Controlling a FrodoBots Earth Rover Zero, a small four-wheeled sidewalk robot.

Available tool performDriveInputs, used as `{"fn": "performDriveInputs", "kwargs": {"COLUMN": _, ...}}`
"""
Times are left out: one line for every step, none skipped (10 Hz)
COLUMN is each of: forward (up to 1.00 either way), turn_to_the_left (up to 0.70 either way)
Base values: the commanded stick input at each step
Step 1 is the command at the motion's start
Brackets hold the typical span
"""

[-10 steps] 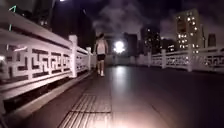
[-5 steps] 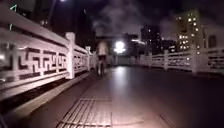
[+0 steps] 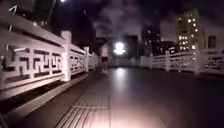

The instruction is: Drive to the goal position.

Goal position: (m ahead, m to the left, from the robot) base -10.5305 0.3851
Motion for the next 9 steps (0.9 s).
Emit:
{"fn": "performDriveInputs", "kwargs": {"forward": 0.45, "turn_to_the_left": 0.27}}
{"fn": "performDriveInputs", "kwargs": {"forward": 0.45, "turn_to_the_left": 0.05}}
{"fn": "performDriveInputs", "kwargs": {"forward": 0.45, "turn_to_the_left": 0.0}}
{"fn": "performDriveInputs", "kwargs": {"forward": 0.45, "turn_to_the_left": 0.0}}
{"fn": "performDriveInputs", "kwargs": {"forward": 0.45, "turn_to_the_left": 0.0}}
{"fn": "performDriveInputs", "kwargs": {"forward": 0.45, "turn_to_the_left": 0.0}}
{"fn": "performDriveInputs", "kwargs": {"forward": 0.45, "turn_to_the_left": 0.0}}
{"fn": "performDriveInputs", "kwargs": {"forward": 0.45, "turn_to_the_left": 0.0}}
{"fn": "performDriveInputs", "kwargs": {"forward": 0.45, "turn_to_the_left": 0.0}}
